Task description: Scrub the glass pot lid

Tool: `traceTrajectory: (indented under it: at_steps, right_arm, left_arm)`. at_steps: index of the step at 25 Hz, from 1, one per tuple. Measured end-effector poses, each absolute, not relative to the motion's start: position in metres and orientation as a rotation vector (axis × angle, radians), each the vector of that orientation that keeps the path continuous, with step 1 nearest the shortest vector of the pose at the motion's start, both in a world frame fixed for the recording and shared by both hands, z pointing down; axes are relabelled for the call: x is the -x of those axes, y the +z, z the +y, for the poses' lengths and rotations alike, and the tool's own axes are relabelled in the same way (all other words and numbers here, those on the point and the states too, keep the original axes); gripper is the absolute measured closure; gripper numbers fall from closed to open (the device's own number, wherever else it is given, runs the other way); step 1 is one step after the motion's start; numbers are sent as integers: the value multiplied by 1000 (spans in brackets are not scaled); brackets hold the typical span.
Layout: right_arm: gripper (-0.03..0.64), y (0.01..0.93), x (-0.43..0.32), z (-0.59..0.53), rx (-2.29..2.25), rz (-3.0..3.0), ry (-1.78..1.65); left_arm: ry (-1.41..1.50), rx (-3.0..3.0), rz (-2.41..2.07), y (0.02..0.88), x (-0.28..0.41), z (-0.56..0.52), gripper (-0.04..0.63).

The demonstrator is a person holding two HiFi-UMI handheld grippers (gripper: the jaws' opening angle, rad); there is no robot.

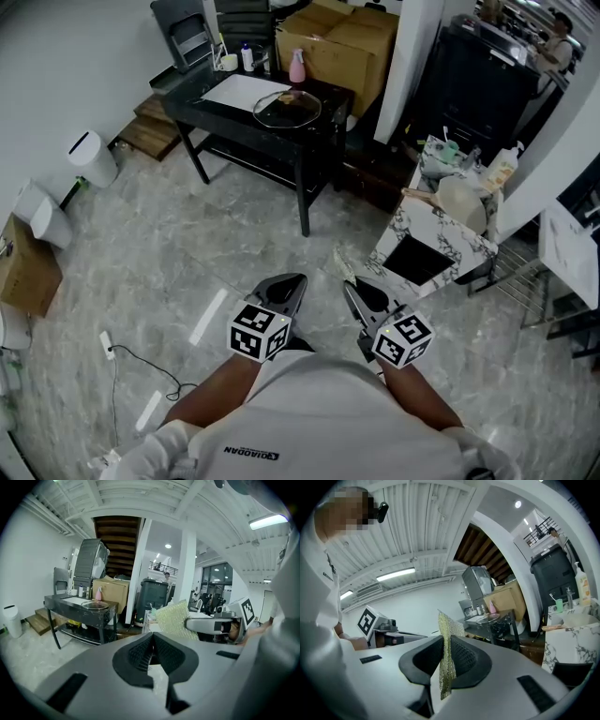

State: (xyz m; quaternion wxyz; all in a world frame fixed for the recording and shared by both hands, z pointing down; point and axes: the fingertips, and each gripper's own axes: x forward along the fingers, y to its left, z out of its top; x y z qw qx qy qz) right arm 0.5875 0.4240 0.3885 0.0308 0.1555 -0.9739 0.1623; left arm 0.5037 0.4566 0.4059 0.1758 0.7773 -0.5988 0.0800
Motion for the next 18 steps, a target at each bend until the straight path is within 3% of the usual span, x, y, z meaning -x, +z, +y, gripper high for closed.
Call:
traceTrajectory:
  at_steps: [18]
  right_arm:
    - [552, 460, -520, 408, -422, -2806, 714]
  left_arm:
    - [252, -2008, -1643, 472, -432, 443, 580]
